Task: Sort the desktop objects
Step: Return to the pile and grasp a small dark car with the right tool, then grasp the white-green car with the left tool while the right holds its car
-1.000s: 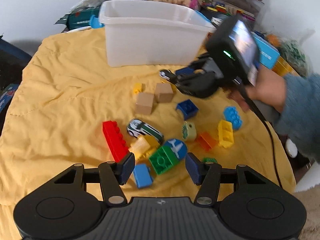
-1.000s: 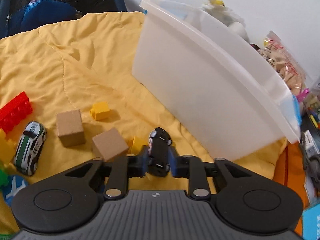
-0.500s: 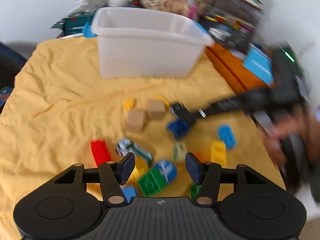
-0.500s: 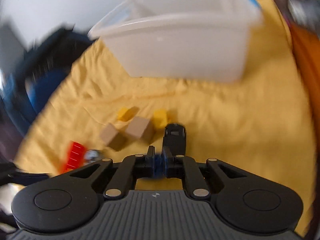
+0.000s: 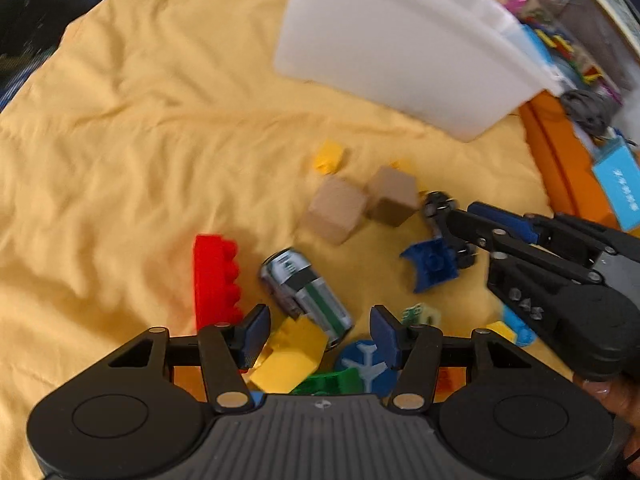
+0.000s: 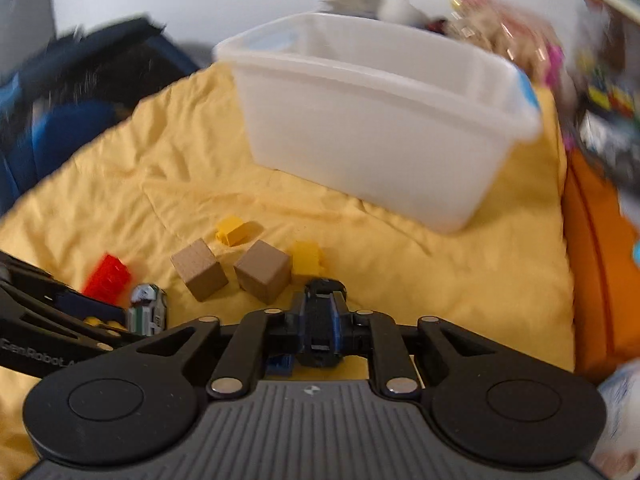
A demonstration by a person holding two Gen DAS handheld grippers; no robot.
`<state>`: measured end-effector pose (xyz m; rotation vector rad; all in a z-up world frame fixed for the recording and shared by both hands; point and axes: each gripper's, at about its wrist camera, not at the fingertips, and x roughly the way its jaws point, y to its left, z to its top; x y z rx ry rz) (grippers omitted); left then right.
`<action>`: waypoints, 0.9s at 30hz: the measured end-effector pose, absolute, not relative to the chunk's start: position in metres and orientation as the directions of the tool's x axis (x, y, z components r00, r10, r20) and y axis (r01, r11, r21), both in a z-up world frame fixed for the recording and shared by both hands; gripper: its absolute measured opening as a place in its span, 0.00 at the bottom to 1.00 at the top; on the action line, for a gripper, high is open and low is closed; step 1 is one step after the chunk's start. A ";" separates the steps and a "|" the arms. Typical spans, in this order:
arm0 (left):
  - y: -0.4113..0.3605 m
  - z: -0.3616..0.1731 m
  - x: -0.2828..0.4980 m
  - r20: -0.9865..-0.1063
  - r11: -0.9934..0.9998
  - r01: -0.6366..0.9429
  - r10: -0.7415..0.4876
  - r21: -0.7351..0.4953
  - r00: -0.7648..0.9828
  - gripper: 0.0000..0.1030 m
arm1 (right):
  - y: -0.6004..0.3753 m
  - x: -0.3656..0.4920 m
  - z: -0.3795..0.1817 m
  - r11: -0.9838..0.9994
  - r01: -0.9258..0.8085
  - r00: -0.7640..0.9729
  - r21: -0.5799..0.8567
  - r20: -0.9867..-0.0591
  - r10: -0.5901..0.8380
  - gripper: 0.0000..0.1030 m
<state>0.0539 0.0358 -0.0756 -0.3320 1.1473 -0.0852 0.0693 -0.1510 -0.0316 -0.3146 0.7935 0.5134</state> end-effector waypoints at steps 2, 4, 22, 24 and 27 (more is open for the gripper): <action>0.034 -0.075 0.057 -0.876 0.946 -0.101 -0.240 -0.308 0.419 0.57 | -0.137 0.072 -0.041 0.823 -0.553 0.590 -0.130 -0.758 0.277 0.28; 0.029 -0.075 0.062 -0.873 0.955 -0.074 -0.228 -0.286 0.432 0.55 | -0.128 0.077 -0.050 0.818 -0.556 0.578 -0.148 -0.776 0.253 0.30; 0.018 -0.070 0.073 -0.883 0.958 0.207 -0.267 -0.199 0.385 0.38 | -0.214 0.115 -0.055 0.863 -0.326 0.380 0.387 -0.782 0.494 0.31; 0.014 -0.067 0.071 -0.886 0.963 0.216 -0.235 -0.158 0.400 0.39 | -0.222 0.114 -0.054 0.898 -0.300 0.432 0.322 -0.793 0.429 0.31; 0.010 -0.064 0.066 -0.890 0.967 0.211 -0.217 -0.141 0.400 0.42 | -0.231 0.112 -0.046 0.928 -0.285 0.492 0.238 -0.795 0.355 0.32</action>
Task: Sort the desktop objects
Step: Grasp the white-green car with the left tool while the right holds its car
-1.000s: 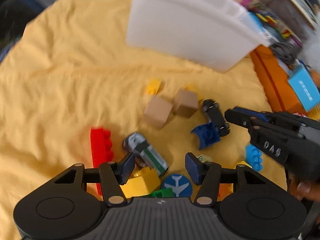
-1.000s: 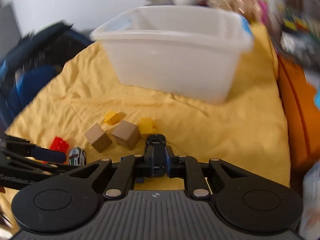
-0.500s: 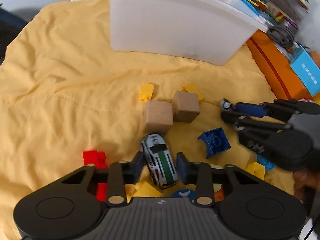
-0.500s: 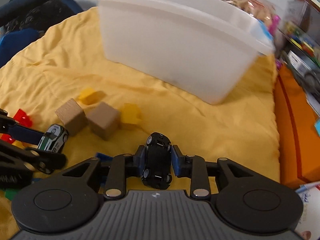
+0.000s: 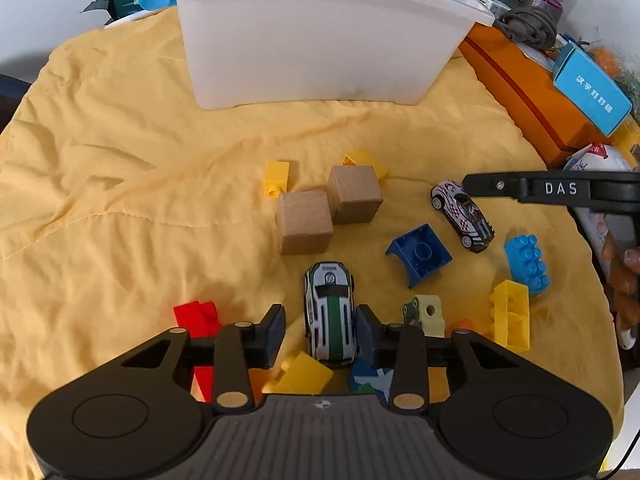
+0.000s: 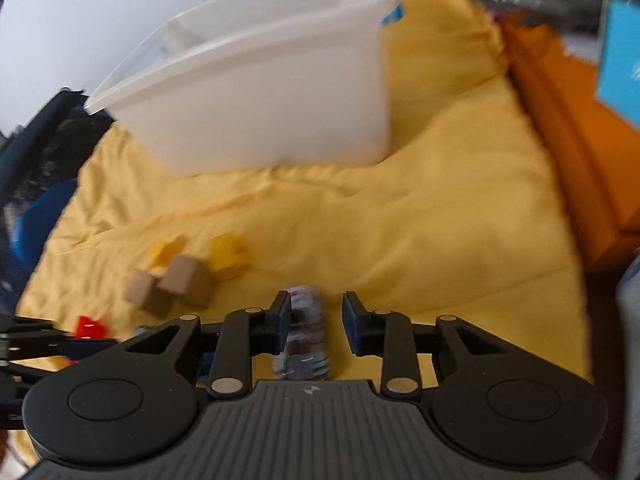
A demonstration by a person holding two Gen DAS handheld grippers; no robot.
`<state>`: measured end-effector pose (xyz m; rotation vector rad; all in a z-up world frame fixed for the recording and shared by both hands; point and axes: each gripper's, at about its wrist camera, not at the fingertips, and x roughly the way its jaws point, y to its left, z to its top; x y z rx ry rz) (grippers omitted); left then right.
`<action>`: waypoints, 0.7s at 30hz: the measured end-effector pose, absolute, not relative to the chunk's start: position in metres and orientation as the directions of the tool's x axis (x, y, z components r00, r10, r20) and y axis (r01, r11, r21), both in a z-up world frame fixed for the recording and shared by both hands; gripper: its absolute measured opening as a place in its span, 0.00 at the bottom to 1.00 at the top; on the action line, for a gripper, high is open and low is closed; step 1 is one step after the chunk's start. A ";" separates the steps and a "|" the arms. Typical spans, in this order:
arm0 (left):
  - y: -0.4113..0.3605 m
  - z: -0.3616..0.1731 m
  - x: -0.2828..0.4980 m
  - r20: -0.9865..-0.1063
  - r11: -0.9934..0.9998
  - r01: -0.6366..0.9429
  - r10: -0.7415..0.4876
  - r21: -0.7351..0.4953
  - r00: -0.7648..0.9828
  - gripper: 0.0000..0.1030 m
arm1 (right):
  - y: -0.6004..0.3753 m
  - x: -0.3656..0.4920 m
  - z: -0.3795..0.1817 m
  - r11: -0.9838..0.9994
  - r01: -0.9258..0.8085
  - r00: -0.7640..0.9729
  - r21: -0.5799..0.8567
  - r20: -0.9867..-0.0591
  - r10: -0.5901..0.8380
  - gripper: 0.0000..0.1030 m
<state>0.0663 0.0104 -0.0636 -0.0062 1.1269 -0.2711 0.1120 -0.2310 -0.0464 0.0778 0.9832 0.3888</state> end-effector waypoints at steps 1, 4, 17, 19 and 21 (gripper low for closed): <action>0.010 -0.063 0.064 -0.891 0.965 0.218 -0.225 -0.147 0.395 0.42 | -0.230 0.112 -0.045 0.936 -0.287 0.502 0.206 -0.800 0.329 0.32; 0.007 -0.067 0.060 -0.888 0.964 0.224 -0.227 -0.145 0.400 0.38 | -0.225 0.106 -0.036 0.932 -0.309 0.515 0.191 -0.790 0.333 0.33; 0.017 -0.036 0.052 -0.822 0.954 0.223 -0.286 -0.199 0.492 0.31 | -0.191 0.073 -0.055 0.891 -0.454 0.508 -0.012 -0.825 0.248 0.31; 0.023 -0.021 0.058 -0.792 0.946 0.215 -0.320 -0.241 0.520 0.30 | -0.193 0.073 -0.044 0.893 -0.451 0.527 -0.007 -0.809 0.260 0.31; 0.028 -0.008 0.066 -0.769 0.942 0.211 -0.334 -0.259 0.545 0.29 | -0.194 0.075 -0.031 0.886 -0.464 0.559 -0.024 -0.784 0.271 0.31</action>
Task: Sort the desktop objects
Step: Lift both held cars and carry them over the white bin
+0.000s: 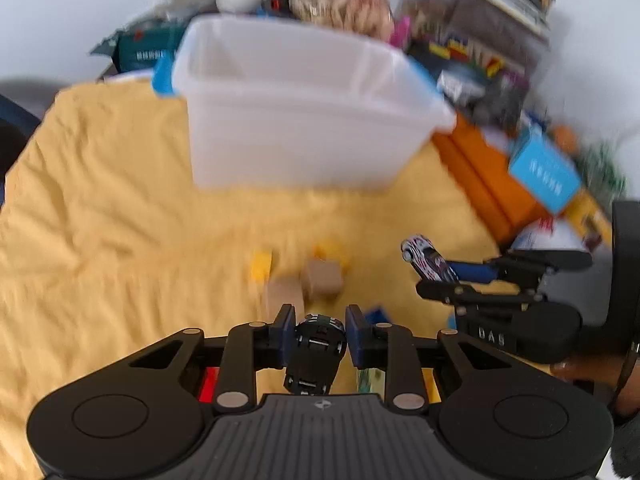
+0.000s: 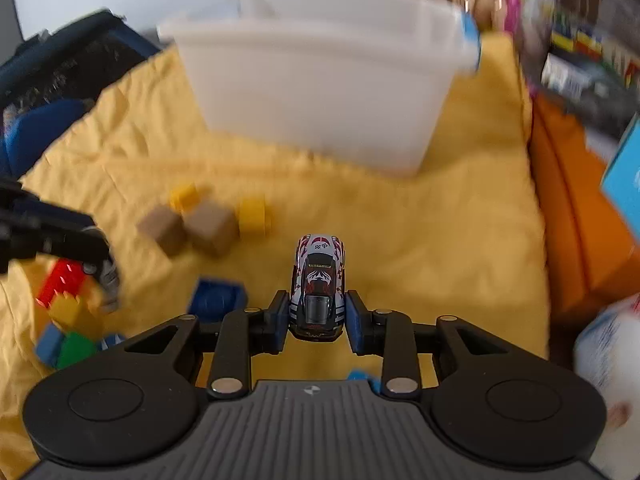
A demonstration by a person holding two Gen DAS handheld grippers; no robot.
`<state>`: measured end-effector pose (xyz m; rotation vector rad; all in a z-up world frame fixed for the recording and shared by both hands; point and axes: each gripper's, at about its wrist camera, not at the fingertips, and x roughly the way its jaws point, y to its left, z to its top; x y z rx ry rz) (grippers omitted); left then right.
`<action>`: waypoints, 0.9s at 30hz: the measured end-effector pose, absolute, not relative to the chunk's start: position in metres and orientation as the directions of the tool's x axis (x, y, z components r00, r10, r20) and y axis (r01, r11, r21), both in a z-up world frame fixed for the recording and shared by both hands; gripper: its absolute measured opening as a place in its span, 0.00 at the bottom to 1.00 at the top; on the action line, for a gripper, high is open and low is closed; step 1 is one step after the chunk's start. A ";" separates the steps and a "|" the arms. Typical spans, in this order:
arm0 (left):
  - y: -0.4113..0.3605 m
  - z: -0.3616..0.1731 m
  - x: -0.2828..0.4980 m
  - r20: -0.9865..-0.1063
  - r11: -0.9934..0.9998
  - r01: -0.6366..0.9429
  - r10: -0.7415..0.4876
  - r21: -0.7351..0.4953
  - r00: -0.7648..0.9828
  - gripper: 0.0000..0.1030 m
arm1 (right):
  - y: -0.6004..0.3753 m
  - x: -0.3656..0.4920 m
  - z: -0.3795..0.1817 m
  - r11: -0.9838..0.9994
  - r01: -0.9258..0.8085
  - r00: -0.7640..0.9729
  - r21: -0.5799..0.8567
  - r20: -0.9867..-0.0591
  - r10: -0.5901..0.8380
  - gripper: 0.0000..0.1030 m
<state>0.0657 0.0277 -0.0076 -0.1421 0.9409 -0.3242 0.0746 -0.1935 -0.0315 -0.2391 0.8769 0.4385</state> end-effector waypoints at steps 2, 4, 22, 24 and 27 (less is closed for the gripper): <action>0.029 0.004 0.072 -0.746 0.938 0.219 -0.347 -0.269 0.568 0.29 | -0.191 0.077 -0.020 0.877 -0.475 0.591 -0.067 -0.763 0.262 0.31; 0.029 0.017 0.079 -0.725 0.936 0.236 -0.351 -0.260 0.593 0.29 | -0.192 0.080 -0.005 0.874 -0.481 0.616 -0.076 -0.739 0.274 0.31; 0.009 0.090 0.221 -0.514 0.965 0.237 -0.258 -0.108 0.818 0.29 | -0.168 0.175 0.079 0.907 -0.412 0.776 -0.087 -0.555 0.299 0.32; 0.007 0.074 0.239 -0.558 0.967 0.232 -0.250 -0.105 0.791 0.29 | -0.163 0.192 0.073 0.907 -0.407 0.768 -0.105 -0.577 0.278 0.32; 0.008 0.053 0.251 -0.612 0.953 0.254 -0.302 -0.166 0.731 0.33 | -0.162 0.210 0.060 0.908 -0.409 0.730 -0.089 -0.629 0.267 0.33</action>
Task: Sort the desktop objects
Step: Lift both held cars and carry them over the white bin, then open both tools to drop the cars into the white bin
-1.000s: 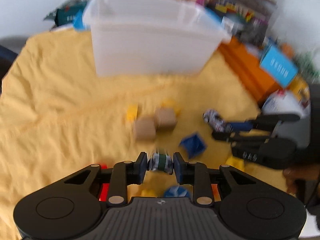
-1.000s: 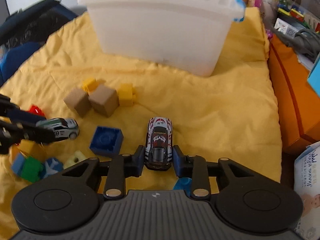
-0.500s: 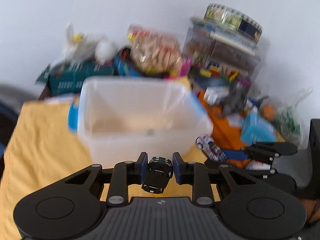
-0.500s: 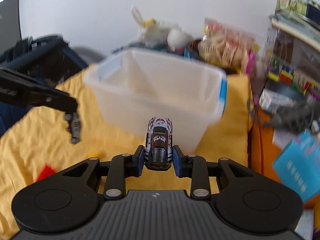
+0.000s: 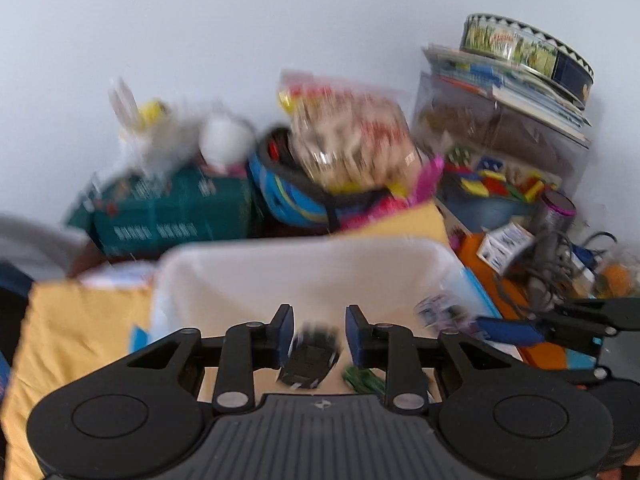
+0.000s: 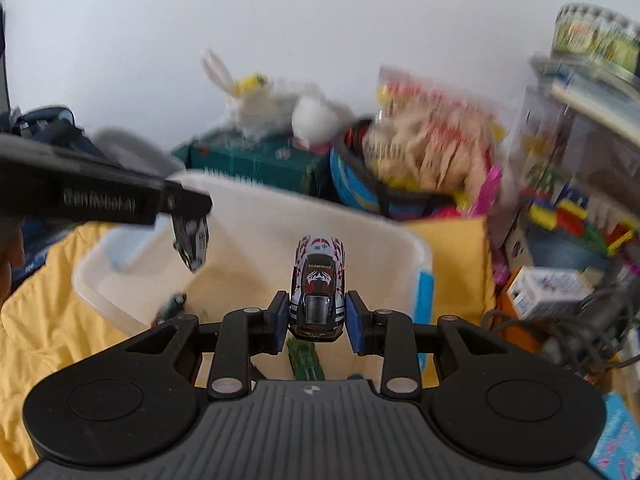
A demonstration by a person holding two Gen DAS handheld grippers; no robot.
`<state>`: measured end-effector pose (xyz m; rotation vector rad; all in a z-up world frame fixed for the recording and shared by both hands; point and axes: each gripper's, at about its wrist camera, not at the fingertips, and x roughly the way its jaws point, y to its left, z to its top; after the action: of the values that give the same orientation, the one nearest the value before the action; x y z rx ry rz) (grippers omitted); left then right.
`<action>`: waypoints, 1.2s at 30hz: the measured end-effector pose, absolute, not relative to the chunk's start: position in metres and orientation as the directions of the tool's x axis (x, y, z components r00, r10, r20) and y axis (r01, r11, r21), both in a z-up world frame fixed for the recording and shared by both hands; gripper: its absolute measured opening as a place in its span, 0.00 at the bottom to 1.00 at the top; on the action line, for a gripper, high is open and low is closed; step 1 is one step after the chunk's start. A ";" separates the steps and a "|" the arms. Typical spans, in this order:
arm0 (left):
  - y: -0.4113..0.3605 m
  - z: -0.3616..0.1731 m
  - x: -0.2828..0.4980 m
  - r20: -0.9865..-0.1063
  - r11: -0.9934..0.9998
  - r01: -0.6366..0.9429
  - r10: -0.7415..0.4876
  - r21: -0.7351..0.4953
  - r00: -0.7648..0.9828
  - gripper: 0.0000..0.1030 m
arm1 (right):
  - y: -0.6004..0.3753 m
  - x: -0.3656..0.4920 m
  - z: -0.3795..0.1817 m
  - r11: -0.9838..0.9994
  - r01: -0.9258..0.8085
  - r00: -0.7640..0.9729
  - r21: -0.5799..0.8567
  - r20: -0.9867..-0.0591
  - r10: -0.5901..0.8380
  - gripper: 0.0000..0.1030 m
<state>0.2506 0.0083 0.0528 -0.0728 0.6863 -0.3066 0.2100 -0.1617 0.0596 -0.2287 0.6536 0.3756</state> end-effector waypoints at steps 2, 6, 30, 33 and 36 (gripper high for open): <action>0.012 0.053 0.243 -0.609 0.947 0.260 -0.322 -0.191 0.725 0.45 | -0.165 0.210 0.057 0.912 -0.402 0.729 -0.074 -0.629 0.270 0.33; 0.017 0.066 0.214 -0.589 0.944 0.292 -0.324 -0.152 0.741 0.50 | -0.177 0.198 0.065 0.922 -0.385 0.744 -0.028 -0.600 0.293 0.34; 0.012 -0.032 -0.013 -0.802 0.923 0.379 -0.276 -0.067 0.530 0.65 | -0.221 0.014 -0.015 0.845 -0.517 0.453 0.137 -0.794 0.406 0.35; 0.003 -0.031 -0.022 -0.795 0.905 0.416 -0.319 -0.094 0.516 0.65 | -0.214 -0.009 -0.017 0.804 -0.585 0.425 0.102 -0.807 0.411 0.35; -0.016 -0.033 -0.036 -0.795 0.871 0.484 -0.351 -0.083 0.495 0.65 | -0.208 -0.021 -0.028 0.787 -0.611 0.390 0.085 -0.833 0.393 0.35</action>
<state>-0.0358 -0.0162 -0.0330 0.1586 0.9232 -0.5088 -0.0207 -0.2075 -0.0283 -0.2517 0.9800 0.6464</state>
